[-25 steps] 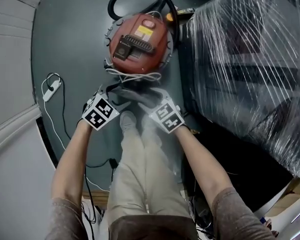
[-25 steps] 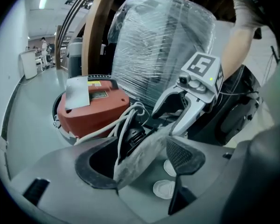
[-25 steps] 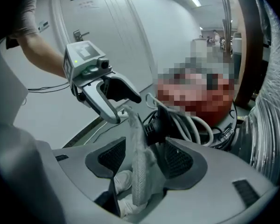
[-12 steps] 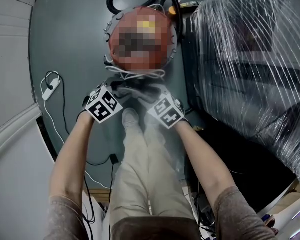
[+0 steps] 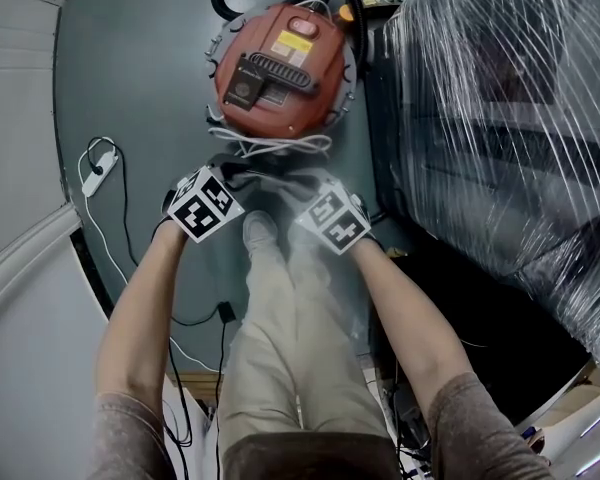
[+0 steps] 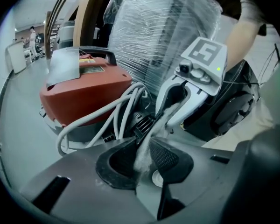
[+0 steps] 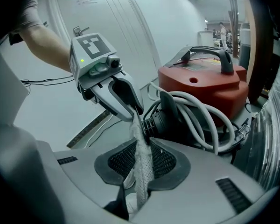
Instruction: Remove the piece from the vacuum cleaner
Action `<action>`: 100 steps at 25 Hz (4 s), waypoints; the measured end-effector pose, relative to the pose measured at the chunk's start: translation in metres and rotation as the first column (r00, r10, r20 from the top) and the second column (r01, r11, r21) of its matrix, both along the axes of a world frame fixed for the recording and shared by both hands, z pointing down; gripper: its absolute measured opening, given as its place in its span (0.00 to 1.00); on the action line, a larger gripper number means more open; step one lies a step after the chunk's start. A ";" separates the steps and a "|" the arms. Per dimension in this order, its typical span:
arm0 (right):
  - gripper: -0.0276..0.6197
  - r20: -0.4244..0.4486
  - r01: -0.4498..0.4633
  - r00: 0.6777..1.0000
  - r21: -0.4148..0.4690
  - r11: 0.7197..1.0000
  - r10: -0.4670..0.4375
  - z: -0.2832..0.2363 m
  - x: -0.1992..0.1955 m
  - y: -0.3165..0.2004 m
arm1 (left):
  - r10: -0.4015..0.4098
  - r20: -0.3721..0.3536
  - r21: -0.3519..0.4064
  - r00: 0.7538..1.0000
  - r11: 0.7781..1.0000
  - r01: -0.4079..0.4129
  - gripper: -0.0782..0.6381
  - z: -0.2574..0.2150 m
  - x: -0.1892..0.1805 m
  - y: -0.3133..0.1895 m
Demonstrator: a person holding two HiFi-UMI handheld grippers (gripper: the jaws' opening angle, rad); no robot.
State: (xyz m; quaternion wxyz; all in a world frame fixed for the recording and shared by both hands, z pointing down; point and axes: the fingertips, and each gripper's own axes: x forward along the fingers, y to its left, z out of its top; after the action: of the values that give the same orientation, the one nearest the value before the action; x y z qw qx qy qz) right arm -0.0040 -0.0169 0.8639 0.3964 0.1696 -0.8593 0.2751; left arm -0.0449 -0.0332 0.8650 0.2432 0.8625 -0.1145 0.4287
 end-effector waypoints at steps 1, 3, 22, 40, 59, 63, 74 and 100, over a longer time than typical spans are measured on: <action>0.15 0.005 -0.012 1.000 -0.006 1.000 0.012 0.000 0.000 0.000 | -0.004 0.000 -0.007 1.000 1.000 0.004 0.23 -0.001 -0.001 0.000; 0.14 0.013 -0.036 0.999 -0.017 0.999 0.036 -0.001 0.000 -0.001 | -0.013 -0.008 -0.008 1.000 1.000 0.013 0.22 -0.002 0.000 0.000; 0.12 0.022 0.040 0.999 0.001 0.999 -0.040 -0.006 0.005 0.035 | -0.084 -0.024 -0.074 0.996 0.994 0.082 0.18 -0.009 0.000 0.050; 0.12 0.057 0.028 0.998 0.052 0.998 -0.031 -0.161 0.024 0.001 | -0.165 -0.074 0.003 0.983 0.986 0.166 0.18 -0.163 0.019 0.022; 0.12 0.154 -0.040 0.988 0.236 0.971 0.003 -0.454 0.028 -0.019 | -0.110 -0.077 0.194 0.991 0.973 0.123 0.18 -0.460 0.021 0.005; 0.12 0.140 -0.024 0.990 0.272 0.962 -0.015 -0.490 0.027 -0.021 | -0.104 -0.077 0.223 0.992 0.968 0.119 0.18 -0.496 0.021 0.002; 0.13 0.187 -0.127 0.981 0.380 0.916 0.059 -0.582 0.037 -0.017 | -0.139 -0.196 0.341 0.971 0.919 0.200 0.18 -0.586 0.030 0.007; 0.14 0.335 -0.298 0.927 0.374 0.878 0.172 -0.592 0.043 0.028 | -0.171 -0.317 0.385 0.933 0.876 0.292 0.19 -0.594 0.032 0.049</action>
State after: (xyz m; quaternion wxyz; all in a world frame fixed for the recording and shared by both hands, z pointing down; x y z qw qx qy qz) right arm 0.0390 0.0106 0.2719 0.1831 0.3121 -0.9196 0.1532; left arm -0.0125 0.0155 0.2713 0.1126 0.9252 -0.2738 0.2374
